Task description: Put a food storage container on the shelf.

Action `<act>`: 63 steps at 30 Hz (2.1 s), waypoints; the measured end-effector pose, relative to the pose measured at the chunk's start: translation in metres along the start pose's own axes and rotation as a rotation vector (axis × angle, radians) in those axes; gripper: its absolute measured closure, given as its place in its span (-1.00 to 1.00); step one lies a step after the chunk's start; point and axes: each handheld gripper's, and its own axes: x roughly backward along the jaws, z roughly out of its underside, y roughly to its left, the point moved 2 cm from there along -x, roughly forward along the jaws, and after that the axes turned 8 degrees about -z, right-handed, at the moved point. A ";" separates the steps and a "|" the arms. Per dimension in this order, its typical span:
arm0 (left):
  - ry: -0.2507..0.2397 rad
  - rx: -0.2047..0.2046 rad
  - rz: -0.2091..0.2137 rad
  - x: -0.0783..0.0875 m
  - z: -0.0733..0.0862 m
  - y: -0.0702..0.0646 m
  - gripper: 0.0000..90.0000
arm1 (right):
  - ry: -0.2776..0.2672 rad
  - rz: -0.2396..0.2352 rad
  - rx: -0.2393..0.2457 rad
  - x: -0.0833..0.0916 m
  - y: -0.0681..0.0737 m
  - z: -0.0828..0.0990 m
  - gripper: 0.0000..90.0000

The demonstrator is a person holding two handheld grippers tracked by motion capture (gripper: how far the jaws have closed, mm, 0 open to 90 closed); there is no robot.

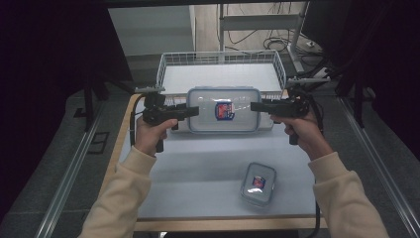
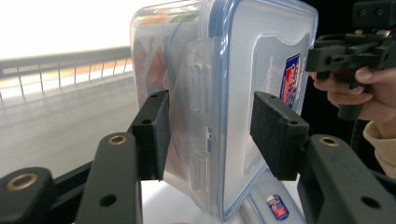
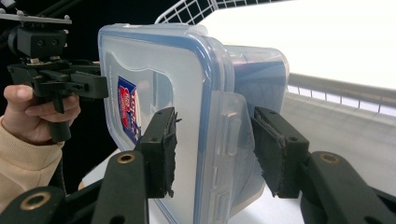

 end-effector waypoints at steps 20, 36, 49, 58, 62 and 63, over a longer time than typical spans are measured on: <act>-0.021 -0.045 -0.004 -0.006 -0.053 0.003 0.09 | -0.032 0.006 0.014 0.004 -0.008 -0.045 0.13; -0.019 -0.021 0.000 -0.016 -0.089 0.025 0.09 | -0.020 0.024 0.023 -0.009 -0.022 -0.087 0.12; 0.013 0.026 -0.013 -0.038 -0.096 0.056 0.09 | 0.006 0.024 -0.024 -0.035 -0.058 -0.103 0.11; 0.015 0.056 0.003 -0.046 -0.098 0.065 0.09 | -0.003 0.021 -0.060 -0.040 -0.069 -0.104 0.10; 0.006 0.105 0.025 -0.049 -0.099 0.070 0.10 | -0.014 0.027 -0.075 -0.041 -0.072 -0.105 0.09; 0.004 0.118 0.026 -0.050 -0.100 0.071 0.10 | -0.018 0.030 -0.082 -0.042 -0.072 -0.105 0.09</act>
